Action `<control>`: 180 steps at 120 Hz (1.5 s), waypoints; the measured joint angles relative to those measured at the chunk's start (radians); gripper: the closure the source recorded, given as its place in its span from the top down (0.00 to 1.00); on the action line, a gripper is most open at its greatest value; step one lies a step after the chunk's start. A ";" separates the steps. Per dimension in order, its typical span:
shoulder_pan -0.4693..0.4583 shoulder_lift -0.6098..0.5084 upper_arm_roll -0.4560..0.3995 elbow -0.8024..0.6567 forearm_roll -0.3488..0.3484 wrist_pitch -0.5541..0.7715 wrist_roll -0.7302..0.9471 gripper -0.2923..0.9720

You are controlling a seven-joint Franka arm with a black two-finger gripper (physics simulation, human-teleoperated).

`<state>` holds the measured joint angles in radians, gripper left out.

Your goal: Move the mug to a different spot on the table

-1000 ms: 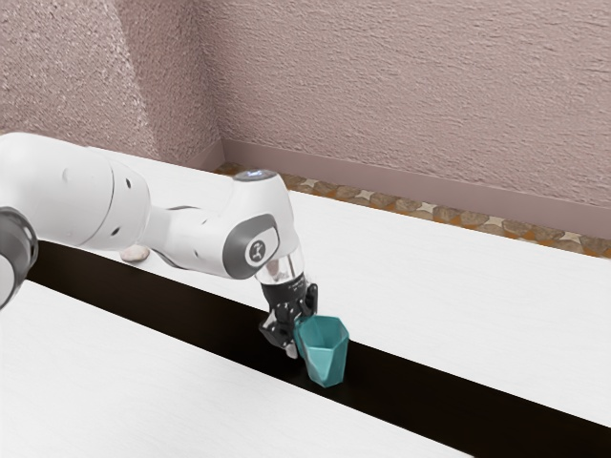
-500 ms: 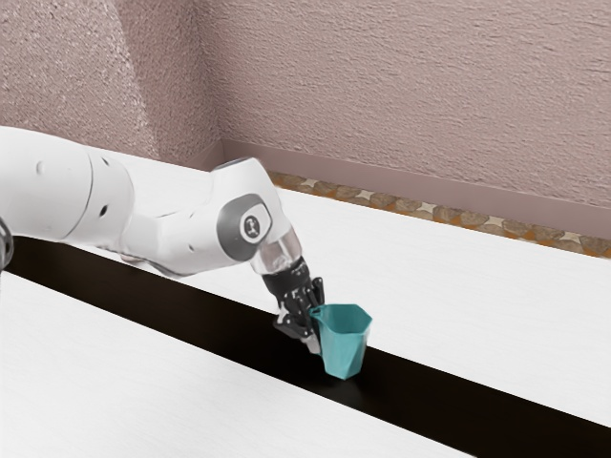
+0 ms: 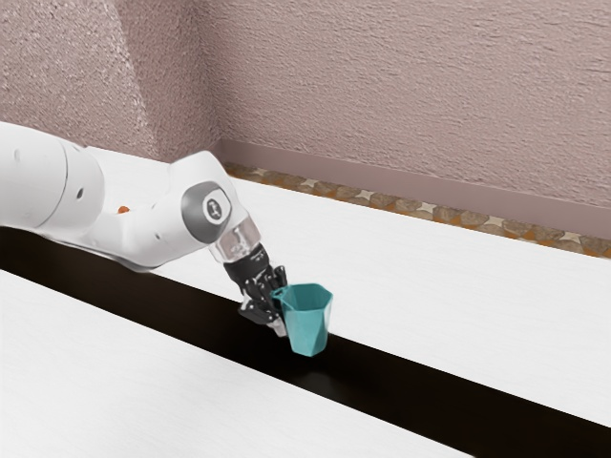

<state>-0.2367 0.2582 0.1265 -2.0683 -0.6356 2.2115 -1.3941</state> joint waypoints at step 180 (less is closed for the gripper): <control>0.225 0.108 0.183 0.069 0.025 -0.165 0.647 0.16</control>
<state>-0.0115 0.3664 0.3094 -1.9988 -0.6101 2.0462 -0.7469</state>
